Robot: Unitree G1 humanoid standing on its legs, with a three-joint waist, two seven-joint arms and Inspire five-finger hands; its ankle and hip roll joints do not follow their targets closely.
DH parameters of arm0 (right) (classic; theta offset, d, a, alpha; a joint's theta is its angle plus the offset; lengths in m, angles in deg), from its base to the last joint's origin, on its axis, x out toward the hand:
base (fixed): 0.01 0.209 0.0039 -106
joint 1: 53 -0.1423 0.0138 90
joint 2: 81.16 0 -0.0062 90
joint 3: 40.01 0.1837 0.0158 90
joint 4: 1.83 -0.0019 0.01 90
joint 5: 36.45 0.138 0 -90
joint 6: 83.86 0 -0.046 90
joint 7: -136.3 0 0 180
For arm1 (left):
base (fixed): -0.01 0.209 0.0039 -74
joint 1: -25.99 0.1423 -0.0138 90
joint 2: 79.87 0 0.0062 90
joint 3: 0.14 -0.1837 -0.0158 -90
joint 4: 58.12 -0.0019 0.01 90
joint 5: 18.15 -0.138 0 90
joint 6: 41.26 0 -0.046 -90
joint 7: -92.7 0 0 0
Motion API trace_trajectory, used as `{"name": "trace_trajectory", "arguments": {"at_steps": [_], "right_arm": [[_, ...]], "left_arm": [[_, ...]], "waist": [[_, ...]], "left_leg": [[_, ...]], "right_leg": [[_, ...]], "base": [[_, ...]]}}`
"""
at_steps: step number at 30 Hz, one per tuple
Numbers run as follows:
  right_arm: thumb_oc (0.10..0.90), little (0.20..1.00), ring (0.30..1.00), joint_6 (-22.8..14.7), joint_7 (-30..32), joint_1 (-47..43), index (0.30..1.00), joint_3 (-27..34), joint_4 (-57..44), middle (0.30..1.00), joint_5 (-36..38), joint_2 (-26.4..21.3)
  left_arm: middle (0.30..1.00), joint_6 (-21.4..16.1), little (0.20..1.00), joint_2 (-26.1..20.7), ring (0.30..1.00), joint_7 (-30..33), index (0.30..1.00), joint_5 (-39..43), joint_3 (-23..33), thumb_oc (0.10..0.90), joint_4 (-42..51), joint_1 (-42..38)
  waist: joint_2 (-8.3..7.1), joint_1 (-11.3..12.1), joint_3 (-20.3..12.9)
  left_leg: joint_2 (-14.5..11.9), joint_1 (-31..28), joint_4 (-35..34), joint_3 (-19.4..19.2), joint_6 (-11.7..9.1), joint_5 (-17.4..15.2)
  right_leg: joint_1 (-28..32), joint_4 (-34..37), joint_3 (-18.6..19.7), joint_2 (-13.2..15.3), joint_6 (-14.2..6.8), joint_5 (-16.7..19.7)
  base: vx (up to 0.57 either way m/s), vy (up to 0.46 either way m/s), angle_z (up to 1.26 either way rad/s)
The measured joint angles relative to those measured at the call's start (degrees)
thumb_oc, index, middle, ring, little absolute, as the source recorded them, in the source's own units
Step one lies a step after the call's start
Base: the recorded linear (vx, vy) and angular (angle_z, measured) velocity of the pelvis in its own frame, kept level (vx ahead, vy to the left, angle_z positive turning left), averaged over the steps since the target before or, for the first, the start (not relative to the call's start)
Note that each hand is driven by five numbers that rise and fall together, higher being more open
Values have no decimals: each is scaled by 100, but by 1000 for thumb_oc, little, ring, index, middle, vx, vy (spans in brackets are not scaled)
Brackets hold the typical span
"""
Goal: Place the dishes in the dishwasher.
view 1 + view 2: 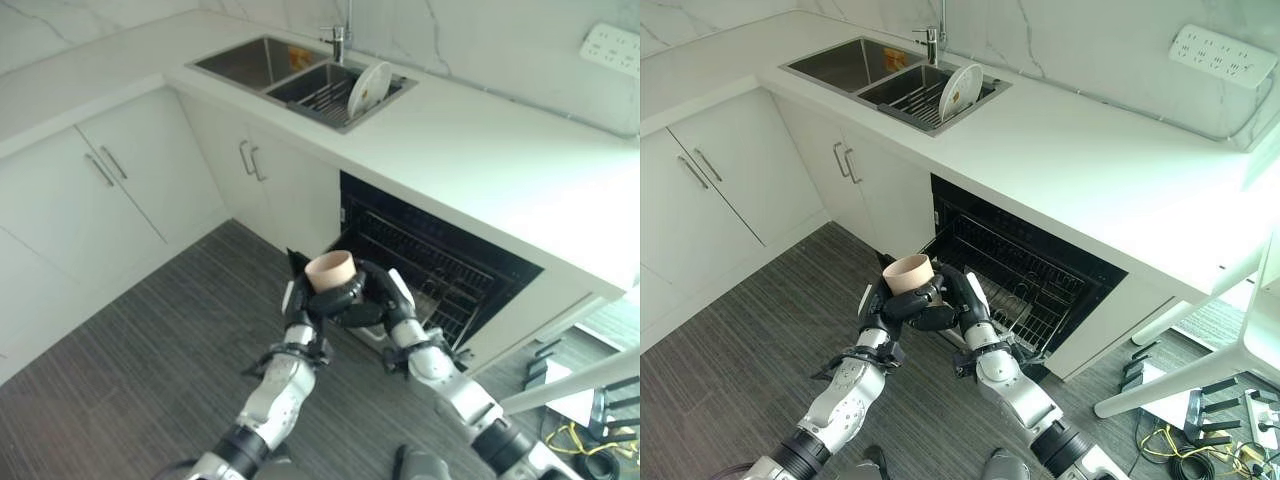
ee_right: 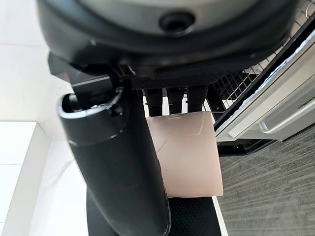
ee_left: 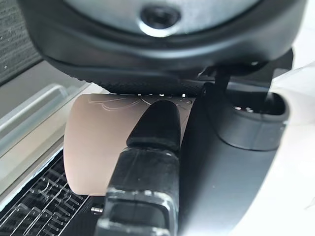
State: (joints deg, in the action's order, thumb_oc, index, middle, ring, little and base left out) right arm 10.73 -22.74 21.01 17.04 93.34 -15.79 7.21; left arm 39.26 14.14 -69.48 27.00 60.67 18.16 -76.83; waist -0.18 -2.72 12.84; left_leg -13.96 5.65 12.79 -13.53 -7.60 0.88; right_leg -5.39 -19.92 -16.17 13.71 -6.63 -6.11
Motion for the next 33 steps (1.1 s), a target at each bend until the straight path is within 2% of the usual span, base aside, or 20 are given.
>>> {"name": "trace_trajectory", "arguments": {"at_steps": [3, 5, 8, 9, 13, 22, 27, 31, 33], "right_arm": [[400, 300, 300, 8, 33, 170, 300, 86, -172, 300, 13, -538], [400, 300, 300, 6, 90, 503, 300, 355, -451, 300, 20, -585], [400, 300, 300, -48, 335, 708, 300, 499, -481, 300, 83, -578], [400, 300, 300, -76, 468, 731, 300, 623, -456, 300, 84, -560], [400, 300, 300, -345, 603, 814, 300, 951, -440, 300, 205, -570], [400, 300, 300, -365, 684, 809, 300, 982, -431, 300, 255, -601], [400, 300, 300, -327, 251, 747, 300, 1162, -206, 300, 770, -607], [400, 300, 300, -182, -37, 432, 300, 1191, -24, 300, 804, -813], [400, 300, 300, -20, -55, 251, 300, 1560, 34, 300, 821, -871]], "left_arm": [[900, 200, 900, -7, 900, -705, 900, 227, -98, 800, -221, -74], [900, 315, 900, -18, 900, -1088, 900, 388, -122, 800, -218, -96], [900, 582, 900, -14, 900, -1255, 900, 478, -150, 800, -215, -158], [900, 616, 900, -21, 900, -1406, 900, 617, -213, 800, -177, -132], [900, 654, 900, 159, 900, -1478, 900, 849, -211, 800, -132, -159], [900, 716, 900, 50, 900, -1607, 900, 785, -201, 800, -75, -120], [900, 825, 900, -149, 900, -1611, 900, 69, -136, 800, 80, -143], [900, 901, 900, -528, 900, -1632, 900, -769, -25, 800, 363, -298], [900, 898, 900, -772, 900, -1899, 900, -1300, 10, 800, 548, -401]], "waist": [[69, -68, 103], [125, -127, 185], [177, -324, 231], [197, -325, 247], [247, -338, 301], [204, -269, 328], [197, -235, 341], [218, -227, 360], [270, -178, 389]], "left_leg": [[3, 2, 9, -25, 13, -9], [4, 1, 4, -42, 19, -13], [8, -23, -10, -94, 27, -31], [5, -48, -18, -137, 27, -39], [1, -76, -18, -180, 27, -67], [4, -65, -21, -179, 34, -96], [11, -62, -19, -181, 34, -107], [30, -58, -21, -175, 35, -108], [58, -57, -20, -164, 41, -111]], "right_leg": [[-3, 77, 43, 5, -26, 55], [-8, 102, 100, 6, -35, 74], [-14, 135, 145, -6, -50, 93], [-12, 138, 154, -5, -52, 96], [-14, 155, 164, -14, -57, 98], [-11, 172, 162, 6, -66, 92], [-11, 178, 164, 18, -70, 89], [-10, 176, 167, 54, -75, 86], [-3, 167, 171, 70, -88, 80]], "base": [[-16, 69, -6], [-11, 52, -5], [-9, 52, -8], [-1, 34, -13], [0, 15, -7], [20, -6, 0], [55, -13, 0], [67, -11, 1], [99, -3, 5]]}}
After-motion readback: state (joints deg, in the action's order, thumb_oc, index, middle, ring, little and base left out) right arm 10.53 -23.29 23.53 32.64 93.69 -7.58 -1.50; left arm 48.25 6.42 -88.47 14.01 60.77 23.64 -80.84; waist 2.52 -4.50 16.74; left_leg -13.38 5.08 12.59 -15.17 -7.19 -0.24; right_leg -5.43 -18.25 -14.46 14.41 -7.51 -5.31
